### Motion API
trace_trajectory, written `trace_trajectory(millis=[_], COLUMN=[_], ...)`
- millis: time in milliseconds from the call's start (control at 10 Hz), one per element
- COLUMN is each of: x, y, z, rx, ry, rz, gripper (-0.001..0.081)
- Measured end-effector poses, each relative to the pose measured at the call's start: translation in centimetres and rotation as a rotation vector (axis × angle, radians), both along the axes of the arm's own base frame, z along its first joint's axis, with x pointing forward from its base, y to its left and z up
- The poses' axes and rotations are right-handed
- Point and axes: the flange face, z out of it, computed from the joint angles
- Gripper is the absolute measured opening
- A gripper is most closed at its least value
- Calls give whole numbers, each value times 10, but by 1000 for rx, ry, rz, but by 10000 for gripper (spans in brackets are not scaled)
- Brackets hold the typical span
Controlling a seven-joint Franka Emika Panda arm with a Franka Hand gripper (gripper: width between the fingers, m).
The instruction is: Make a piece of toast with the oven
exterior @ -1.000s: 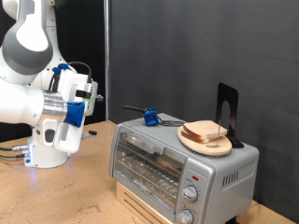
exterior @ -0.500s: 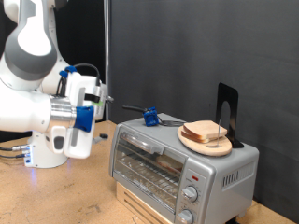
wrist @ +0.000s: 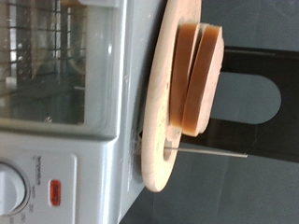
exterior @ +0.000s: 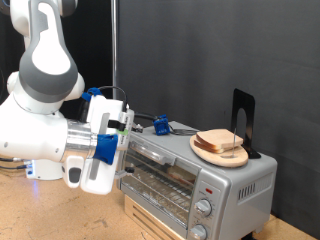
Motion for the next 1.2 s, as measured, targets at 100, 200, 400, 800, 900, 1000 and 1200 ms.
trace_trajectory(millis=[100, 200, 400, 800, 900, 1000, 1200], x=[0, 4, 25, 69, 77, 83, 95], y=[1, 1, 4, 9, 7, 4, -4], z=[2, 4, -11, -59, -71, -83, -105], rx=[39, 85, 107, 92, 94, 90, 80], ry=[-4, -16, -42, -24, -23, -19, 0], rz=[-7, -42, -85, -76, -72, -68, -56], gripper=[809, 809, 809, 809, 809, 809, 809])
